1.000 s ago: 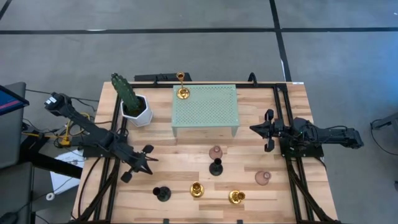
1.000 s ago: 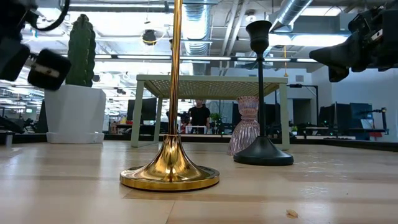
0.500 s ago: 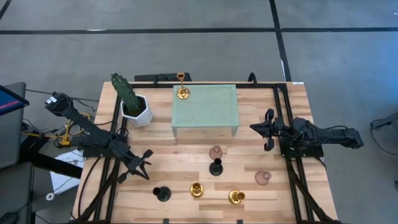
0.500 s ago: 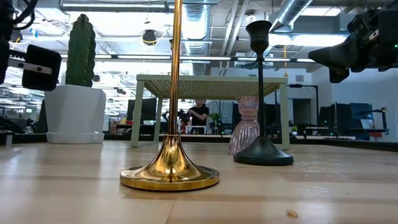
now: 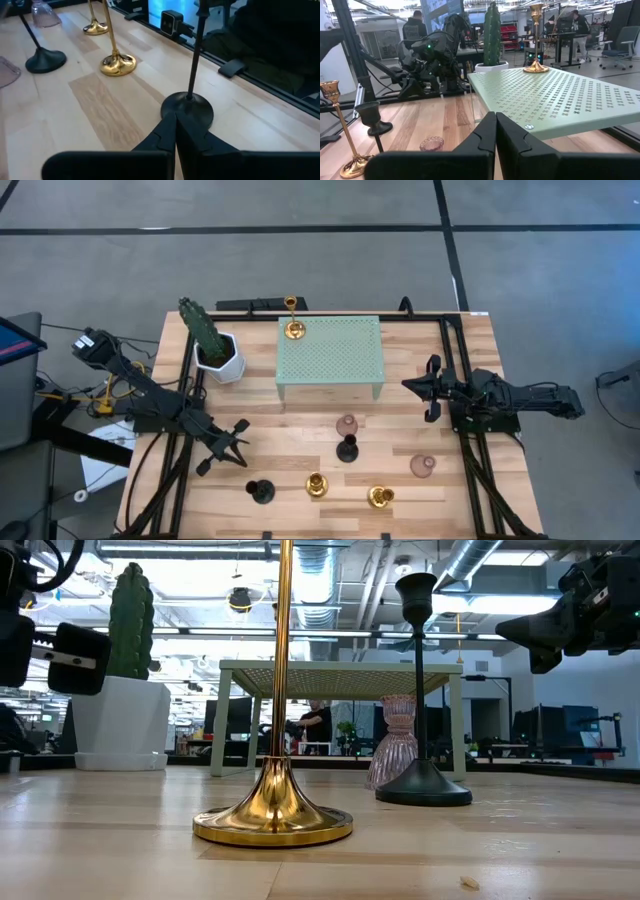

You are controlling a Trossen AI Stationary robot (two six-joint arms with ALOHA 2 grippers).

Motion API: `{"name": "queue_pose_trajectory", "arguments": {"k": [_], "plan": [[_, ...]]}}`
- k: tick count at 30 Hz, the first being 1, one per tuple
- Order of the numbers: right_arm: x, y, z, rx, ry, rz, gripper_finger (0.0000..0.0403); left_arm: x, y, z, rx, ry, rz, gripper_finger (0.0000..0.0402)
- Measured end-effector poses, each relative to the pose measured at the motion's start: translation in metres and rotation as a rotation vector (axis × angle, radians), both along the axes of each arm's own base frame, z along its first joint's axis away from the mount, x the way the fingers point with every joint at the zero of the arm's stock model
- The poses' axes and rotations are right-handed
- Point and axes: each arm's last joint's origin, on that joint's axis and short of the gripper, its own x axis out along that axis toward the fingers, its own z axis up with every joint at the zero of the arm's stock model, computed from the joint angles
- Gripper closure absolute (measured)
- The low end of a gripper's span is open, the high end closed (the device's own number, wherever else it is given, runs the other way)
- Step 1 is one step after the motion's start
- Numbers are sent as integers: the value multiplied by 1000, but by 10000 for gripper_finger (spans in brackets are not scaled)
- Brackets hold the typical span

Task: Pick & Place candle stick holders
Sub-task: Put the left black candle holder on the shelf

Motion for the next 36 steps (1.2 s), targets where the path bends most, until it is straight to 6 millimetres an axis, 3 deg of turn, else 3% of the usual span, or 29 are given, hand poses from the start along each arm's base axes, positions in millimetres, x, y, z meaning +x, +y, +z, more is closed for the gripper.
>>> {"name": "queue_pose_trajectory", "arguments": {"k": [9, 20, 29, 36], "plan": [[0, 0, 0, 0, 0, 0, 403, 8, -6, -16, -43, 153, 35, 323], [0, 0, 0, 62, -11, 4, 403, 21, -17, -20, -108, 120, -13, 228], [0, 0, 0, 62, -11, 7, 403, 52, -39, -23, -72, 168, -11, 215], [0, 0, 0, 59, -10, 7, 403, 60, -48, -25, -83, 208, -101, 215]]}}
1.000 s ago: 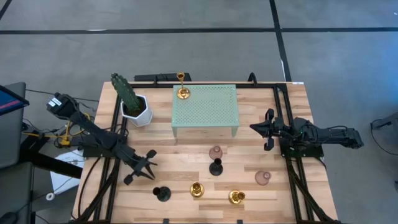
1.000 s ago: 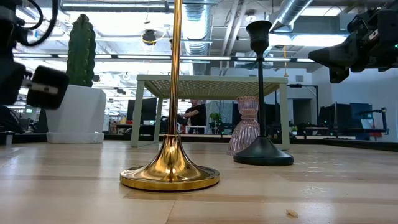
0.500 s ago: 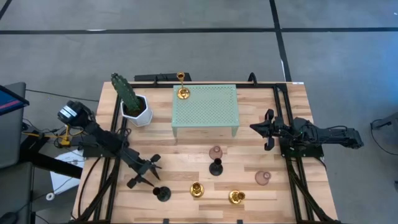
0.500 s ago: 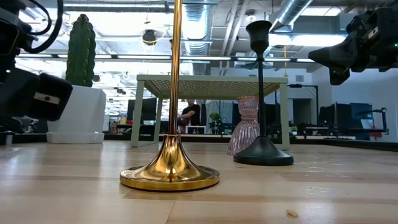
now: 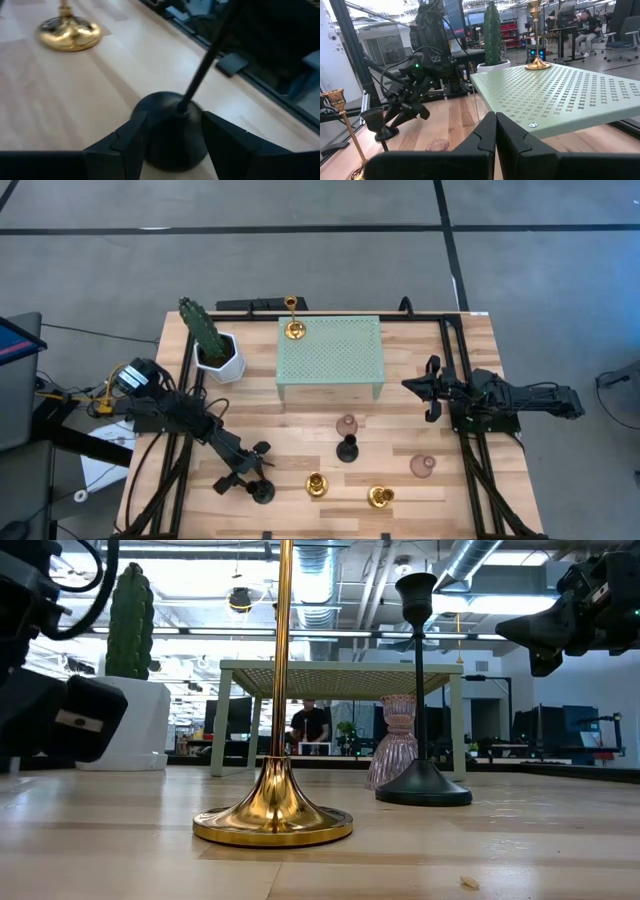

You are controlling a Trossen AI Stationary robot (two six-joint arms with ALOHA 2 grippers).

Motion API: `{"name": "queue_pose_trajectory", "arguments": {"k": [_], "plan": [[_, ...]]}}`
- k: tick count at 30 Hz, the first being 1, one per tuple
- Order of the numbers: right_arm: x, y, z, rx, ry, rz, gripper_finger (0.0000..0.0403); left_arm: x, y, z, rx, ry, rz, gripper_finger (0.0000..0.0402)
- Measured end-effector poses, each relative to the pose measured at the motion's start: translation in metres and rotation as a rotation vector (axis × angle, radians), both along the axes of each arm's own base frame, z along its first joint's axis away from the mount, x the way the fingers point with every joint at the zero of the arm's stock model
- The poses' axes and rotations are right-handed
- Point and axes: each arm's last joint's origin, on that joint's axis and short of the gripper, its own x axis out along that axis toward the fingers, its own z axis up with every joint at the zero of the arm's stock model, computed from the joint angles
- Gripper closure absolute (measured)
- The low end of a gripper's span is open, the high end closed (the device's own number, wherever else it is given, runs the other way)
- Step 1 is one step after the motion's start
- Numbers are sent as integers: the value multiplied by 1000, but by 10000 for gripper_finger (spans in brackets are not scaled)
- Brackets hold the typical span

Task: Pick & Place candle stick holders
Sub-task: Put the left black candle holder on the shelf

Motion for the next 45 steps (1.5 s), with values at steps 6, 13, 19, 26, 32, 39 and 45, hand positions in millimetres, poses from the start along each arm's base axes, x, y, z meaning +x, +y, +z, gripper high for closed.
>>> {"name": "queue_pose_trajectory", "arguments": {"k": [6, 13, 19, 26, 32, 39, 45], "plan": [[0, 0, 0, 0, 0, 0, 403, 6, -5, 8, -29, -31, -19, 215], [0, 0, 0, 1, 0, 0, 403, 7, -6, 9, -34, -38, -19, 225], [0, 0, 0, 1, 0, 1, 403, 7, -6, 9, -34, -38, -19, 281], [0, 0, 0, 1, 0, 1, 403, 7, -6, 9, -62, -6, -8, 348], [0, 0, 0, 1, 0, 1, 403, 8, -6, 12, -77, -20, 2, 384], [0, 0, 0, 1, 0, 1, 403, 11, -3, 13, -144, 28, 175, 381], [0, 0, 0, 0, 0, 2, 403, 12, 0, 18, -181, 32, 276, 389]]}}
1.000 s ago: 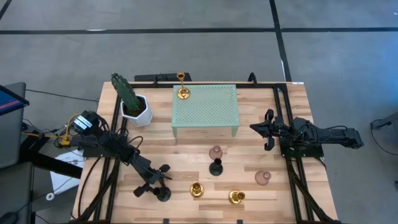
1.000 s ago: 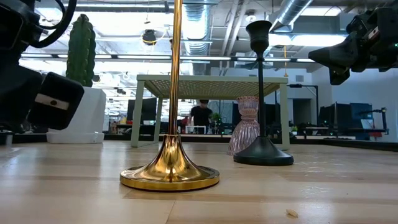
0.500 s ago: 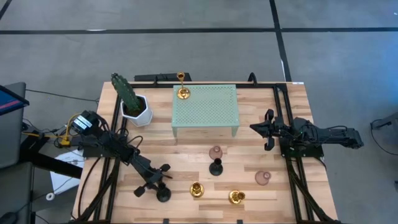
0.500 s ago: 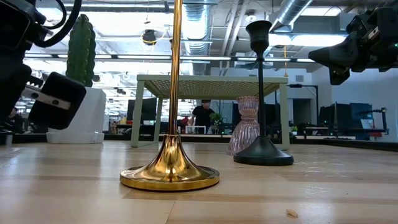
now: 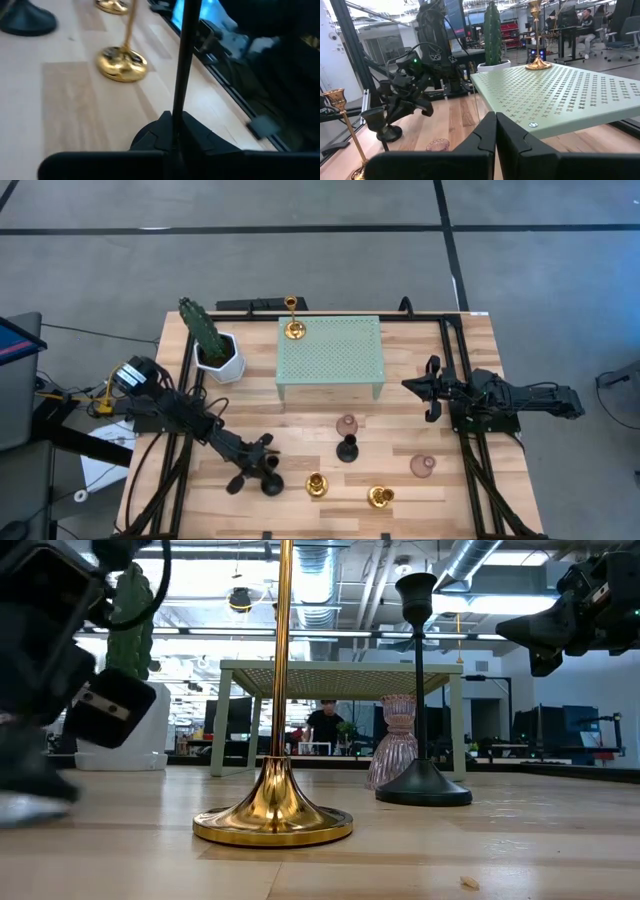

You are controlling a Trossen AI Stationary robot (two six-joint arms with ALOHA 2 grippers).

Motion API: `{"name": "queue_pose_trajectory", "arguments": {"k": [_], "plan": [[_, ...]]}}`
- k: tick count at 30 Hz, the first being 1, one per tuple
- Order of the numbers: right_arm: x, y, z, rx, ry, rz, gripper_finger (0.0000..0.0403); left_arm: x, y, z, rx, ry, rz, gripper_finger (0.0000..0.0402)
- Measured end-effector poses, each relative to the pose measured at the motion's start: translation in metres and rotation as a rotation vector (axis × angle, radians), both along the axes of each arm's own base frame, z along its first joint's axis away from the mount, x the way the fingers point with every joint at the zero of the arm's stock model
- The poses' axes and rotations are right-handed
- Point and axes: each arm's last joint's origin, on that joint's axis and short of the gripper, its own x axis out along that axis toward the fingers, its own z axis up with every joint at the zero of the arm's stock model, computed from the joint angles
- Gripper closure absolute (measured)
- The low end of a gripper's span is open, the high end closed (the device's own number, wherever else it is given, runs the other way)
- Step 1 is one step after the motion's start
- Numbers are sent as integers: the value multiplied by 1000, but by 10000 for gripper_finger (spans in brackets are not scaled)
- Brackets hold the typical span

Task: Pick & Place candle stick holders
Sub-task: Put the left black candle holder on the shelf

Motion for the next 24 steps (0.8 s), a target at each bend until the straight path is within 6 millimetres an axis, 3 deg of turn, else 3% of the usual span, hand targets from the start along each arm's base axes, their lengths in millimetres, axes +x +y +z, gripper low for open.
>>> {"name": "queue_pose_trajectory", "arguments": {"k": [12, 24], "plan": [[0, 0, 0, -16, 3, 3, 403, -6, 14, 28, -105, 70, 306, 390], [0, 0, 0, -17, 4, 5, 403, 15, 7, 108, 60, 112, 488, 390]]}}
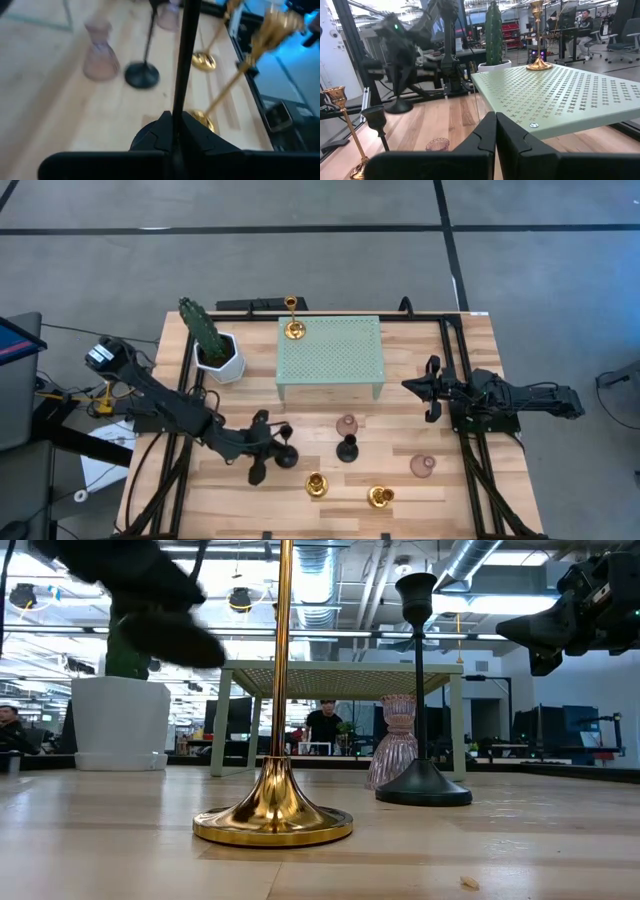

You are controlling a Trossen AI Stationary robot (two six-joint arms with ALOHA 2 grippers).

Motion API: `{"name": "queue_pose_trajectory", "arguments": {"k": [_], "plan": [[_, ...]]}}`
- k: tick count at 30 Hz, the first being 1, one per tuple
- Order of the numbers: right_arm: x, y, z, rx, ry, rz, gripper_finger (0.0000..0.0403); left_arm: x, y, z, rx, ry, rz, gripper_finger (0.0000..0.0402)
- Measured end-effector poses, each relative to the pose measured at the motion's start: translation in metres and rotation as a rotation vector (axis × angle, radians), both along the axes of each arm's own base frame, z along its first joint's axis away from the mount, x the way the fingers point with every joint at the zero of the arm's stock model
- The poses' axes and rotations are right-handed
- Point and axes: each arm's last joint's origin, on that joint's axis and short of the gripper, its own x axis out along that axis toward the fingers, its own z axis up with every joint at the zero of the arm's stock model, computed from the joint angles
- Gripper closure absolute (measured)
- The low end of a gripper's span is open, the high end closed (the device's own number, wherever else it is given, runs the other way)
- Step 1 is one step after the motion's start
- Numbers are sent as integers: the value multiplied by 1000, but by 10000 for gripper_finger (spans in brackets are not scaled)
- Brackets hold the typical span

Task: Pick & Place candle stick holders
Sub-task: Put the left black candle holder on the shelf

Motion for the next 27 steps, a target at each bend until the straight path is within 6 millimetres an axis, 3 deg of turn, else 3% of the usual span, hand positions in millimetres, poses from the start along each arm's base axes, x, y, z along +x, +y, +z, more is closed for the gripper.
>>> {"name": "queue_pose_trajectory", "arguments": {"k": [9, 17, 23, 27], "plan": [[0, 0, 0, 0, 1, 1, 403, 16, 23, 49, 174, -142, 193, 390], [0, 0, 0, 0, 1, 1, 403, 47, 72, 79, 251, -174, 412, 389], [0, 0, 0, 0, 1, 1, 403, 69, 113, 88, 258, -164, 548, 390], [0, 0, 0, -3, 1, 2, 403, 93, 132, 83, 260, -127, 556, 389]]}}
